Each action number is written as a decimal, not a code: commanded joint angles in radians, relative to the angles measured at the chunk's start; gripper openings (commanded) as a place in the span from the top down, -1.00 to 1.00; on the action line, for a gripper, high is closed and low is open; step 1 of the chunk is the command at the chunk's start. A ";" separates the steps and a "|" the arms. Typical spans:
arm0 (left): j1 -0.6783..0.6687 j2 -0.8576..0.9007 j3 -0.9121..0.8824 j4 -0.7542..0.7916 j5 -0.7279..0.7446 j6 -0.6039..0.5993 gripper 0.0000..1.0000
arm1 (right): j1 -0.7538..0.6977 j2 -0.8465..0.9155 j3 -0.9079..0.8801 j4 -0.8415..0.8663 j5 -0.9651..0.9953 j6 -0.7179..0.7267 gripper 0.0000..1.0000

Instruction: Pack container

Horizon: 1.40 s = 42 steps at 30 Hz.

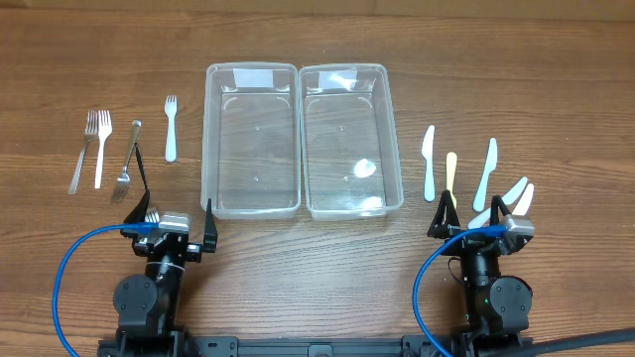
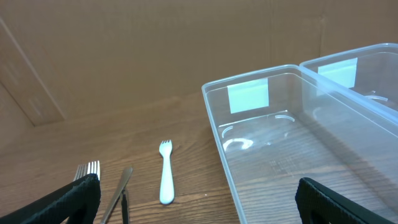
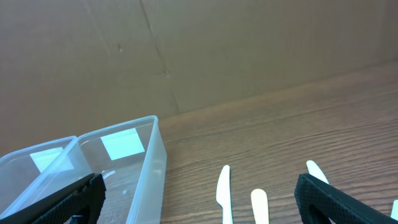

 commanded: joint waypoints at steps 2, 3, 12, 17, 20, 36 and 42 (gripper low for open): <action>-0.001 -0.008 -0.003 -0.002 0.011 0.001 -1.00 | -0.004 -0.008 -0.011 0.006 -0.004 -0.010 -1.00; -0.001 -0.008 -0.003 -0.002 0.011 0.001 -1.00 | -0.004 -0.008 -0.011 0.006 -0.004 -0.010 -1.00; -0.001 -0.008 -0.003 -0.002 0.011 0.001 -1.00 | -0.004 -0.008 -0.011 0.006 -0.004 -0.010 -1.00; -0.001 -0.008 -0.003 -0.002 0.011 0.001 -1.00 | -0.004 -0.008 -0.011 0.006 -0.004 -0.010 -1.00; -0.001 -0.008 -0.003 -0.002 0.011 0.001 -1.00 | -0.004 -0.008 -0.011 0.006 -0.004 -0.010 -1.00; -0.001 -0.008 -0.003 -0.002 0.011 0.001 -1.00 | -0.004 -0.008 -0.011 0.006 -0.004 -0.010 -1.00; -0.001 -0.008 -0.003 -0.002 0.006 0.003 -1.00 | -0.004 -0.008 -0.010 0.018 -0.016 -0.005 -1.00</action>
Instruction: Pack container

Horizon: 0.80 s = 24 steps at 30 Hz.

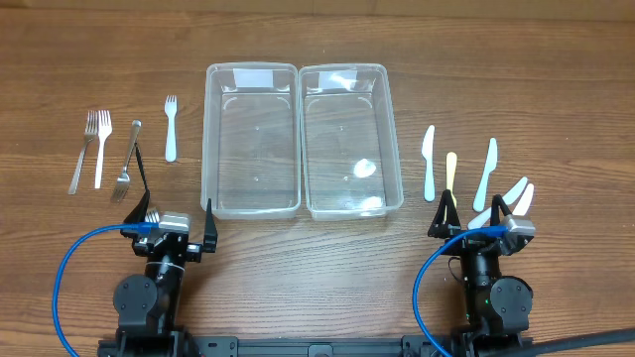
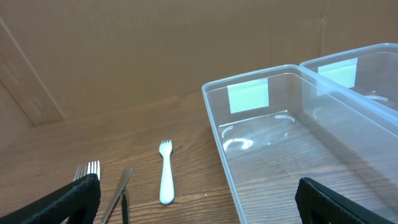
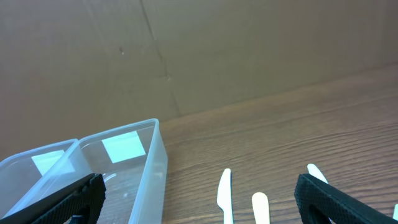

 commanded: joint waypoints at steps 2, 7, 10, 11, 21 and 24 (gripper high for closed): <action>-0.001 -0.008 -0.003 0.025 0.003 0.003 -1.00 | -0.004 -0.008 -0.008 0.011 -0.045 0.016 -1.00; -0.001 -0.003 0.074 -0.106 0.002 -0.198 -1.00 | -0.004 0.071 0.190 -0.192 -0.090 0.034 -1.00; -0.001 0.058 0.240 -0.305 -0.006 -0.229 -1.00 | -0.004 0.248 0.395 -0.352 -0.090 0.032 -1.00; -0.001 0.089 0.289 -0.348 -0.016 -0.233 -1.00 | -0.004 0.296 0.441 -0.383 -0.090 0.032 -1.00; -0.001 0.730 0.945 -0.893 -0.053 -0.261 -1.00 | -0.006 1.021 1.125 -0.993 -0.189 0.006 -1.00; -0.001 0.822 1.023 -0.954 -0.045 -0.262 -1.00 | -0.044 1.146 1.252 -1.077 -0.144 0.010 -1.00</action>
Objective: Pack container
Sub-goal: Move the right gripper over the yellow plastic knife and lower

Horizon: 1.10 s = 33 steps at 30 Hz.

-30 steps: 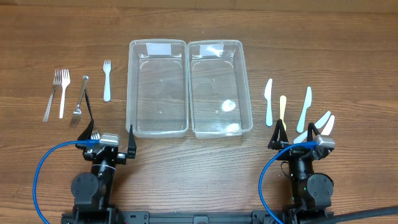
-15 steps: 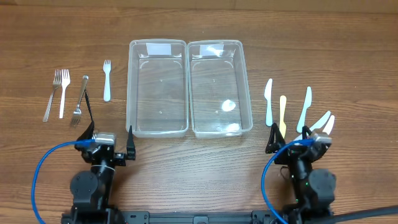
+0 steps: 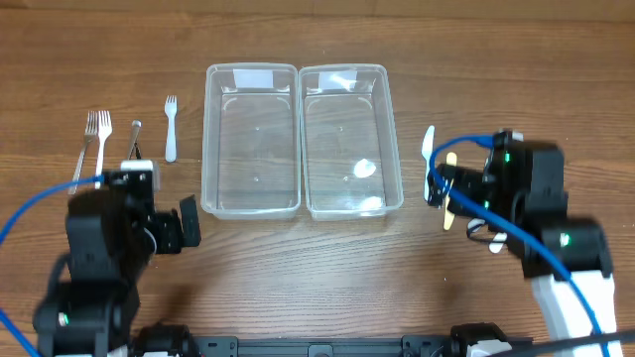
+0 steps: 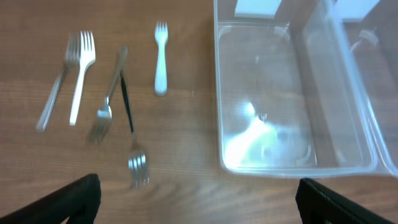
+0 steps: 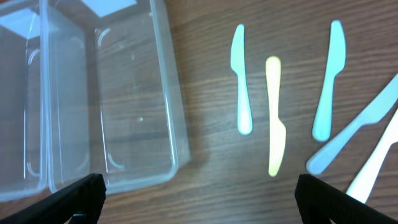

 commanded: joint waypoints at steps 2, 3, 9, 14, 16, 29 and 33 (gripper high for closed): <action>0.000 0.111 0.106 -0.040 0.019 -0.014 -1.00 | -0.100 0.209 0.244 -0.118 0.048 -0.013 -1.00; 0.000 0.118 0.106 -0.040 0.020 -0.014 -1.00 | -0.146 0.285 0.293 -0.138 0.048 -0.016 -1.00; 0.000 0.123 0.106 -0.037 0.019 -0.014 -1.00 | -0.233 0.611 0.317 -0.128 0.068 -0.099 -1.00; 0.000 0.123 0.106 -0.032 0.019 -0.014 -1.00 | -0.231 0.795 0.317 -0.072 0.092 -0.109 -1.00; 0.000 0.123 0.106 -0.031 0.019 -0.014 -1.00 | -0.230 0.830 0.314 -0.042 0.092 -0.135 -1.00; 0.000 0.123 0.106 -0.025 0.019 -0.014 -1.00 | -0.195 0.963 0.313 0.084 0.056 -0.241 -0.98; 0.000 0.123 0.106 -0.025 0.019 -0.014 -1.00 | -0.190 0.966 0.313 0.105 0.055 -0.241 -0.96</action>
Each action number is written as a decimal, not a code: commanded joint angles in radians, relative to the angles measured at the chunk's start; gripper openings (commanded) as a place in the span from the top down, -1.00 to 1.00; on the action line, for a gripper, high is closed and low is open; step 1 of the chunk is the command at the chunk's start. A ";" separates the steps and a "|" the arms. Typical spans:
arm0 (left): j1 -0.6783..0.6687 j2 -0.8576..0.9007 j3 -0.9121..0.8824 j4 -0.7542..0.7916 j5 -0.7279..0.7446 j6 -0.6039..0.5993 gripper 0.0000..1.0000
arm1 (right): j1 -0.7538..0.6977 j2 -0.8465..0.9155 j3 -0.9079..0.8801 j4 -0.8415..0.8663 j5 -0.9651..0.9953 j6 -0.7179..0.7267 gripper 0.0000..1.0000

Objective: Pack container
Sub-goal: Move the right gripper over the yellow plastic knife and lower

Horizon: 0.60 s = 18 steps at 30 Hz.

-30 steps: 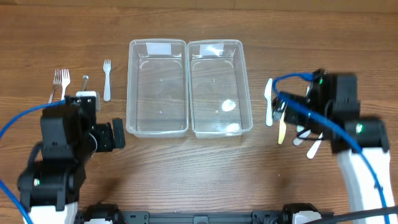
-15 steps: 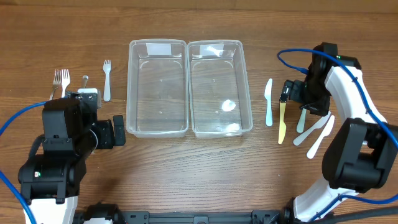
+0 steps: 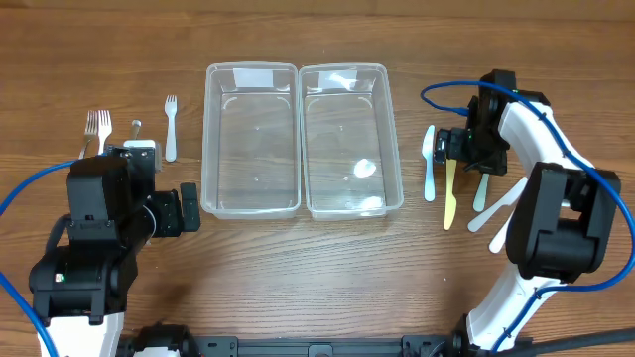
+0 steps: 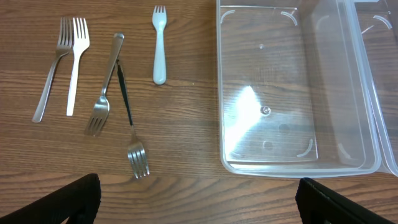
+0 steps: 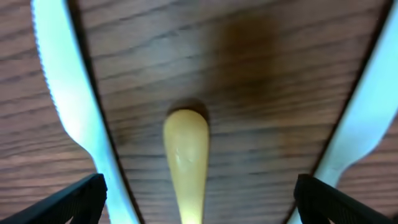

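Note:
Two clear plastic containers, the left one [image 3: 250, 139] and the right one [image 3: 349, 139], stand side by side with nothing in them. Several forks [image 4: 102, 93] lie left of them, among them a small white fork [image 3: 171, 127]. Several plastic knives lie to the right, including a yellow knife [image 3: 448, 193]. My right gripper [image 5: 199, 202] hangs open, low over the yellow knife's handle [image 5: 185, 155], its fingers on either side. A pale blue knife [image 5: 71, 112] lies just left of it. My left gripper [image 4: 198, 202] is open, high above the table's near side.
Another pale knife [image 5: 364, 118] lies right of the yellow one, and white knives [image 3: 501, 210] lie beyond it. A black-handled fork [image 4: 129, 134] lies nearest my left gripper. Bare wood table [image 3: 317, 278] stretches in front of the containers.
My right gripper has gone from high above the knives and the right container to low over the yellow knife's handle, farther back. The left arm has barely shifted.
Both arms sat parked at the table's front edge, grippers open and looking level across the table. Then both were raised and looking down, the left over the forks, the right over the knives. Now the right one straddles the yellow knife.

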 commanded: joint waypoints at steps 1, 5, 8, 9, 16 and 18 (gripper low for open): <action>0.000 -0.002 0.028 0.005 0.018 -0.014 -1.00 | 0.003 0.009 0.009 0.013 -0.005 -0.012 -0.97; 0.000 -0.002 0.028 0.004 0.018 -0.014 -1.00 | 0.003 0.034 -0.006 0.038 -0.005 -0.011 -0.96; 0.000 -0.002 0.028 0.004 0.018 -0.014 -1.00 | 0.003 0.050 -0.011 0.056 -0.004 -0.011 -0.96; 0.000 -0.002 0.028 0.004 0.018 -0.014 -1.00 | 0.003 0.050 -0.011 0.059 -0.002 -0.011 -0.95; 0.000 -0.002 0.028 0.004 0.018 -0.014 -1.00 | 0.003 0.050 -0.011 0.071 0.029 0.005 -0.94; 0.000 -0.002 0.028 0.004 0.018 -0.014 -1.00 | 0.003 0.050 -0.011 0.069 0.029 0.005 -0.89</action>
